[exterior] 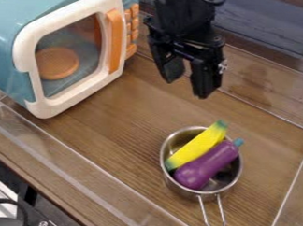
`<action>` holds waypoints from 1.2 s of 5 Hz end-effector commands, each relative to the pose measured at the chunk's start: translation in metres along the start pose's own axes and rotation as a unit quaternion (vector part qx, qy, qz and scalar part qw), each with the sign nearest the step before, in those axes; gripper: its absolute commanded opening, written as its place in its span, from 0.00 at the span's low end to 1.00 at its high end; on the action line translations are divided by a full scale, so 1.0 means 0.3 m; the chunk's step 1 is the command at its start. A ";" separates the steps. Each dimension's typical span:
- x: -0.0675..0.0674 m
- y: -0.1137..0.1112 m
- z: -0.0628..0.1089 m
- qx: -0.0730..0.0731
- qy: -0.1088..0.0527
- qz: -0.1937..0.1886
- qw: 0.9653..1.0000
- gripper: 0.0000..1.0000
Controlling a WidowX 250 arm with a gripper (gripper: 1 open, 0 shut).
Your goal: Put the banana in the silver pot
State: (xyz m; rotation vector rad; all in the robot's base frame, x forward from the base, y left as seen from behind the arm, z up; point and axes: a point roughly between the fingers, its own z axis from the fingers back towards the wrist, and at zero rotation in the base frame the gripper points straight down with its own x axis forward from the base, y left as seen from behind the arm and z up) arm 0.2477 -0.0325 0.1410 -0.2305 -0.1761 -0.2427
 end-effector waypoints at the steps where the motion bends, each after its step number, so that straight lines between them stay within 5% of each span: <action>1: 0.010 -0.021 0.030 0.002 -0.021 -0.015 1.000 1.00; 6: -0.003 -0.039 0.011 -0.009 -0.014 -0.031 0.999 1.00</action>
